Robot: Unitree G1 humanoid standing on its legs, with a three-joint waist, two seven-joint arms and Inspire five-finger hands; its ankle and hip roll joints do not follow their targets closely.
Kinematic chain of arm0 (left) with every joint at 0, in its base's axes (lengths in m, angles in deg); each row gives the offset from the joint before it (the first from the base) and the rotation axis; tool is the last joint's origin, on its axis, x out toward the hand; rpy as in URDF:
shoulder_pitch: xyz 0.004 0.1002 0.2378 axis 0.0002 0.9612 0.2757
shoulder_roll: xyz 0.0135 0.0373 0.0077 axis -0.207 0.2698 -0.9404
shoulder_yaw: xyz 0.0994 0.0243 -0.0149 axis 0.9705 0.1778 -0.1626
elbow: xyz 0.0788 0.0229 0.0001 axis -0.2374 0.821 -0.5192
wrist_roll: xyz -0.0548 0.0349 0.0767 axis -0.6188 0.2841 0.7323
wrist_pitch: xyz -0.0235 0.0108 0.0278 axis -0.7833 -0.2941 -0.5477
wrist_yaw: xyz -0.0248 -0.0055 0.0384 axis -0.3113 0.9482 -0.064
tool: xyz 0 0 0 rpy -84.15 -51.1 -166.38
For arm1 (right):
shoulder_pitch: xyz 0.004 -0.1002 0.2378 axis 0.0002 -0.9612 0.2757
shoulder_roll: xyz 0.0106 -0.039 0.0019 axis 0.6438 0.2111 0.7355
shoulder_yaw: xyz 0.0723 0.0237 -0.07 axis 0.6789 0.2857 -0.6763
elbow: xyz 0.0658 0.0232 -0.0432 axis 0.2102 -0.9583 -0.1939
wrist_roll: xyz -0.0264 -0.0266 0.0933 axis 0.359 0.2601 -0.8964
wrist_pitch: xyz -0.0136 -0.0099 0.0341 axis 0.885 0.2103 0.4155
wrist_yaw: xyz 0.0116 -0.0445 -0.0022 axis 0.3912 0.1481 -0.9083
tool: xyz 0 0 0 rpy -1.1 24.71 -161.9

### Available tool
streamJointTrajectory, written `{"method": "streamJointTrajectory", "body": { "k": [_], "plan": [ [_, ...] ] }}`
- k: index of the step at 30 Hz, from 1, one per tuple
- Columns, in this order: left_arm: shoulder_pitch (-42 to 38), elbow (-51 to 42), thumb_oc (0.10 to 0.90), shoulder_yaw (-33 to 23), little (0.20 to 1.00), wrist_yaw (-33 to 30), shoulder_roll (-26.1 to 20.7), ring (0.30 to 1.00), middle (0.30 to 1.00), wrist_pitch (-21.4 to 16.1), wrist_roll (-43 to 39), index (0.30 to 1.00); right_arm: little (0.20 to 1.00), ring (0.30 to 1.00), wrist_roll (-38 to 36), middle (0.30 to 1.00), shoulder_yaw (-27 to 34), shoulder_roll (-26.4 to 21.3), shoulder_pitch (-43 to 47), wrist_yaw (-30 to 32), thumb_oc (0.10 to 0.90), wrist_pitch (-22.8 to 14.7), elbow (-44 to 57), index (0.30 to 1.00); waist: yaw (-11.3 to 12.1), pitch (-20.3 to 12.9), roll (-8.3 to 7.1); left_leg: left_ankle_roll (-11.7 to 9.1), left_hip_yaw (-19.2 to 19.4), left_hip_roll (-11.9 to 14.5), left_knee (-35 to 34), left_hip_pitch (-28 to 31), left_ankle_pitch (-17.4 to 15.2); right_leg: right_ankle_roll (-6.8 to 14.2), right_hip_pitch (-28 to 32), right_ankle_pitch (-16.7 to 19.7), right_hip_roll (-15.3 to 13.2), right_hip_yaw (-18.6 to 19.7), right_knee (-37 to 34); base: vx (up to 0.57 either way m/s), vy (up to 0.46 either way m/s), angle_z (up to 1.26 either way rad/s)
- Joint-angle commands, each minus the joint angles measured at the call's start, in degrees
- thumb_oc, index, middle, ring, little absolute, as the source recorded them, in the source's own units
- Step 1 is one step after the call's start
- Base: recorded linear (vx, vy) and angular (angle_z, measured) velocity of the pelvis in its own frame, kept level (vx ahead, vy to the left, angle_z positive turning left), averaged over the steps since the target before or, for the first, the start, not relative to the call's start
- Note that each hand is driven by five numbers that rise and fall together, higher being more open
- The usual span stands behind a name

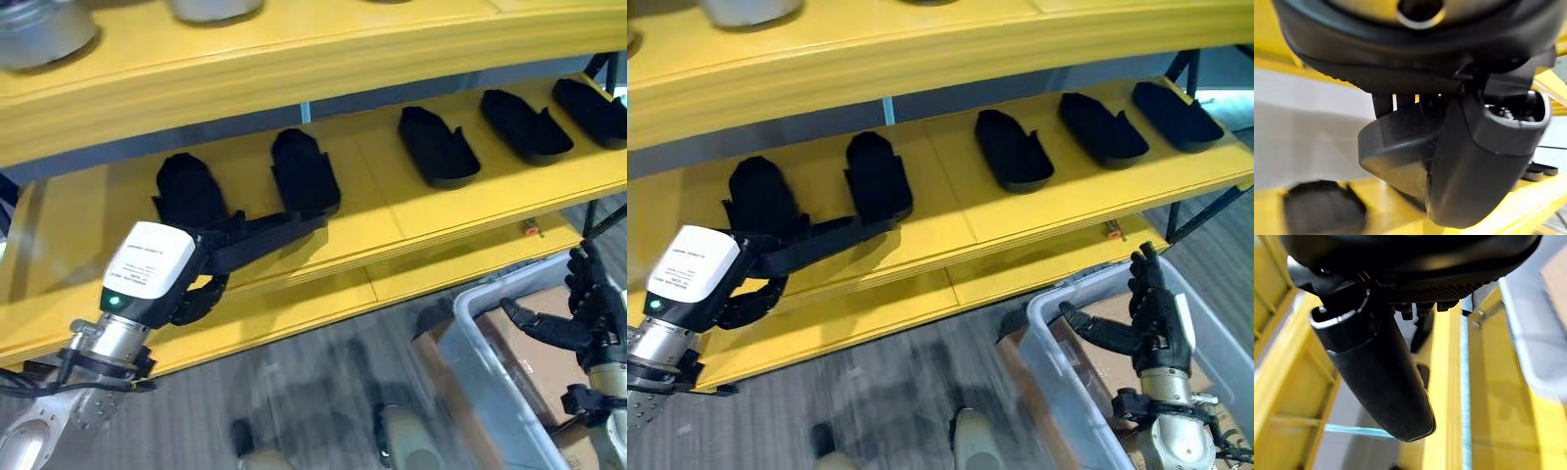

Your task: Move parts from the plastic box to the shelf.

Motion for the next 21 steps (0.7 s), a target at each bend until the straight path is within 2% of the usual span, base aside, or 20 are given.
{"method": "streamJointTrajectory", "body": {
  "k": [1,4,5,7,10,15,16,20,21],
  "plan": [
    [-3.66,-4.76,0.400,-8.00,0.300,-7.05,-2.51,0.300,0.300,0.33,-4.09,0.300,1.000,1.000,-0.35,1.000,3.04,-4.59,6.45,1.39,0.900,-7.42,5.21,1.000,-0.62,-3.84,0.76,-3.77,-0.65,2.91,-2.53,2.80,5.83,-0.58,5.63,-0.85,-0.44,-0.50,-2.83,0.06,0.249,0.38],
    [-4.63,-4.69,0.400,-7.48,0.300,-7.14,-4.24,0.300,0.300,0.22,-4.41,0.300,1.000,1.000,0.77,1.000,2.26,-4.07,7.15,1.69,0.900,-7.04,5.22,1.000,-0.54,-3.93,0.02,-3.71,-0.84,0.96,3.25,0.52,1.42,1.40,9.40,2.78,-3.40,-0.98,-9.61,0.06,0.232,0.26],
    [-4.66,-4.68,0.400,-7.46,0.300,-7.14,-4.27,0.300,0.300,0.22,-4.41,0.300,1.000,1.000,0.79,1.000,2.27,-4.04,7.14,1.70,0.900,-7.03,5.23,1.000,-0.58,-3.87,0.01,-3.66,-0.92,0.92,3.42,0.48,1.30,1.46,9.61,2.90,-3.44,-1.06,-9.87,0.09,0.257,0.24],
    [-4.88,-4.49,0.400,-7.42,0.300,-7.29,-4.69,0.300,0.300,-0.01,-4.45,0.300,1.000,1.000,0.84,1.000,2.17,-3.48,7.40,1.35,0.900,-6.63,5.28,1.000,-0.55,-4.78,-0.43,-3.77,-0.56,-0.55,4.89,0.15,-0.99,2.76,12.37,5.19,-5.59,-1.07,-15.14,0.11,0.300,0.18],
    [-5.14,-4.54,0.400,-7.14,0.300,-7.19,-5.16,0.300,0.300,0.11,-4.06,0.300,1.000,1.000,0.87,1.000,2.05,-3.08,7.38,1.00,0.900,-6.16,5.14,1.000,-0.35,-5.79,-1.32,-3.50,-0.39,-1.94,6.36,-0.53,-2.63,3.80,15.06,6.73,-7.24,-1.74,-19.26,0.09,0.191,0.03],
    [-4.97,-4.71,0.400,-6.94,0.300,-7.35,-5.34,0.300,0.300,0.41,-3.30,0.300,1.000,1.000,0.90,1.000,1.82,-3.17,8.42,0.68,0.900,-5.77,5.46,1.000,0.22,-6.60,-2.53,-2.63,-2.10,-2.94,10.47,-2.70,-5.69,4.73,17.14,8.13,-8.67,-2.23,-21.80,0.06,0.136,0.15],
    [-5.11,-4.73,0.400,-7.43,0.300,-7.89,-5.31,0.300,0.300,0.69,-3.09,0.300,1.000,1.000,0.67,1.000,1.45,-2.81,9.44,0.69,0.900,-5.84,5.73,1.000,1.05,-6.56,-3.29,-2.13,-2.73,-3.61,13.60,-4.43,-7.42,5.18,17.73,8.42,-9.41,-2.32,-22.28,0.02,0.127,0.17],
    [-6.08,-5.08,0.400,-8.33,0.300,-8.98,-6.00,0.300,0.300,1.28,-3.17,0.300,1.000,1.000,0.83,1.000,0.89,-2.45,10.25,1.17,0.900,-5.86,6.29,1.000,1.66,-6.84,-3.80,-0.84,-3.96,-5.31,19.32,-7.29,-10.96,5.97,18.81,9.86,-11.33,-3.00,-23.13,0.04,0.207,0.13],
    [-6.55,-5.12,0.400,-8.93,0.300,-9.61,-6.36,0.300,0.300,1.62,-3.10,0.300,1.000,1.000,0.78,1.000,0.83,-1.83,10.00,1.30,0.900,-5.78,6.50,1.000,1.91,-7.07,-3.92,0.14,-4.09,-6.83,22.27,-8.49,-13.22,6.14,19.33,11.82,-12.98,-3.01,-23.68,0.04,0.287,0.13]
  ]
}}
